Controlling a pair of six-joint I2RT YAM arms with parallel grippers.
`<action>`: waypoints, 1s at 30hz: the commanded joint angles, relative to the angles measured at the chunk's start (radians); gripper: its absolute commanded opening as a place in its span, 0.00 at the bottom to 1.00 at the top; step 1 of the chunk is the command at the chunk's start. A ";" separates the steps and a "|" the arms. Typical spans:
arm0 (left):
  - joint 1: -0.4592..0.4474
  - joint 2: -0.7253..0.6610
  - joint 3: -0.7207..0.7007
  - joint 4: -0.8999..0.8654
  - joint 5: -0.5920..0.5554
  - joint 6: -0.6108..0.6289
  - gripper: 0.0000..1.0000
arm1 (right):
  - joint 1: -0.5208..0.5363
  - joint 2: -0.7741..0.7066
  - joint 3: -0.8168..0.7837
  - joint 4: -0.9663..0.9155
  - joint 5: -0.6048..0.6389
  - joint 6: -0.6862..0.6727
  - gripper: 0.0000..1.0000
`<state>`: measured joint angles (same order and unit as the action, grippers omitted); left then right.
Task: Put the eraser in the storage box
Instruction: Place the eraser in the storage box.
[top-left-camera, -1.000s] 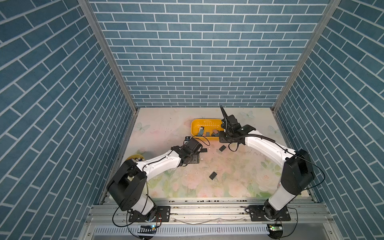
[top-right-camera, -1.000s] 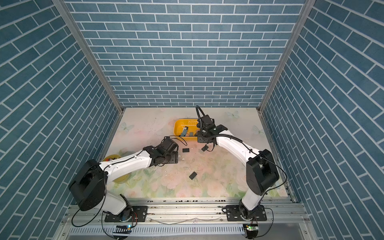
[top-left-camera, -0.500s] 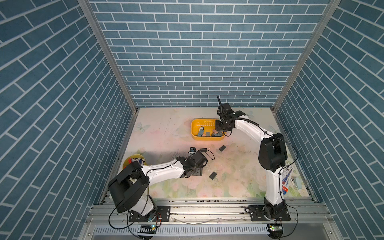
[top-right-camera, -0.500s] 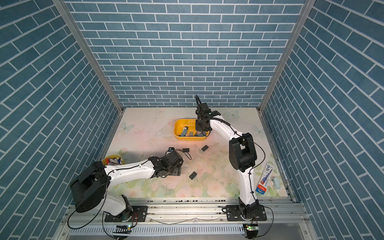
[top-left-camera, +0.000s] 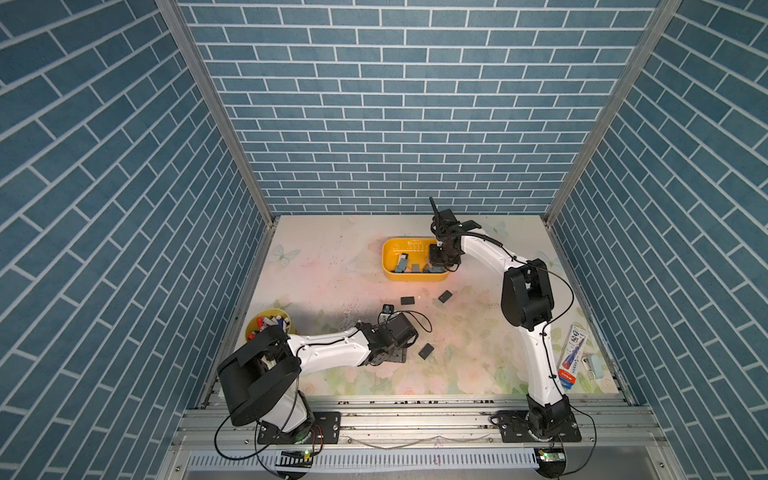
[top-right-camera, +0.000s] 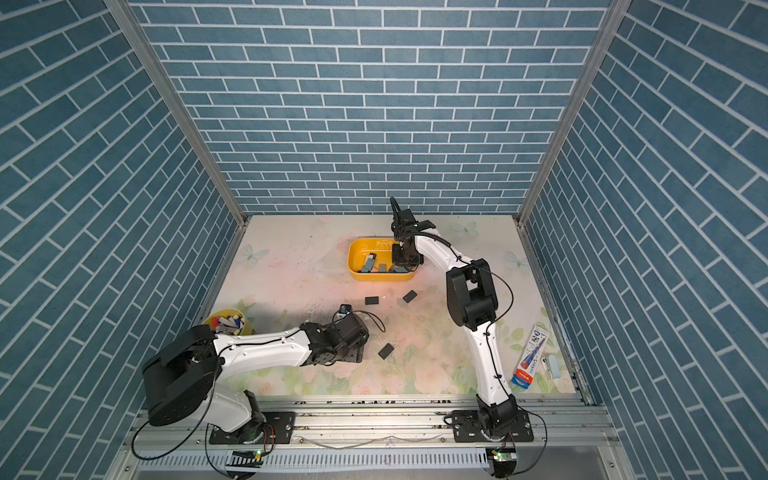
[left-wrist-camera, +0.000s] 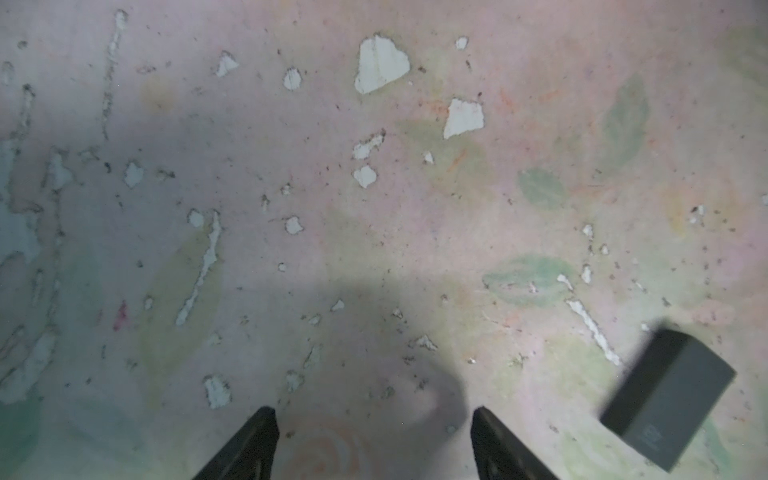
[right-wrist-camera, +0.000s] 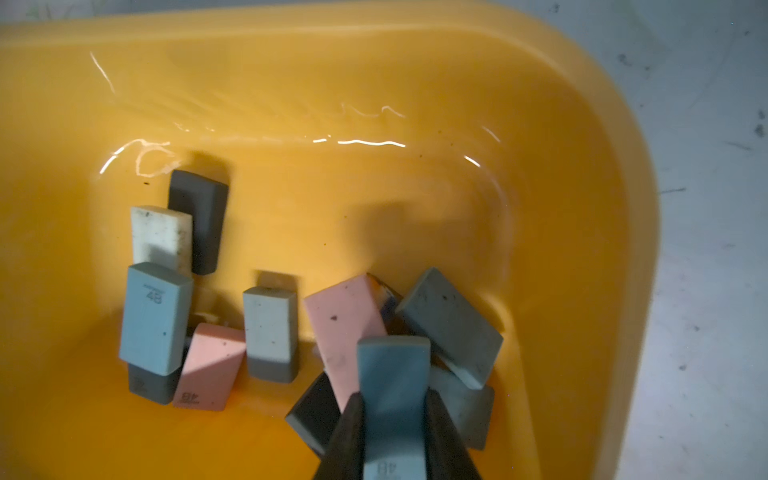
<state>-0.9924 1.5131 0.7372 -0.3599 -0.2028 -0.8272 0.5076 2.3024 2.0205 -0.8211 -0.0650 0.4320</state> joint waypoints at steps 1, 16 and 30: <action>-0.012 -0.001 -0.018 0.004 -0.025 -0.013 0.78 | 0.000 0.027 0.030 -0.046 -0.009 -0.035 0.20; -0.032 0.019 -0.004 -0.006 -0.038 -0.012 0.79 | 0.013 -0.047 0.013 -0.047 0.006 -0.056 0.57; -0.071 0.057 0.089 -0.044 -0.040 0.087 0.79 | 0.072 -0.626 -0.448 0.152 0.210 -0.048 0.74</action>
<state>-1.0439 1.5501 0.7898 -0.3805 -0.2321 -0.7906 0.5900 1.7649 1.6604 -0.7128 0.0700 0.3790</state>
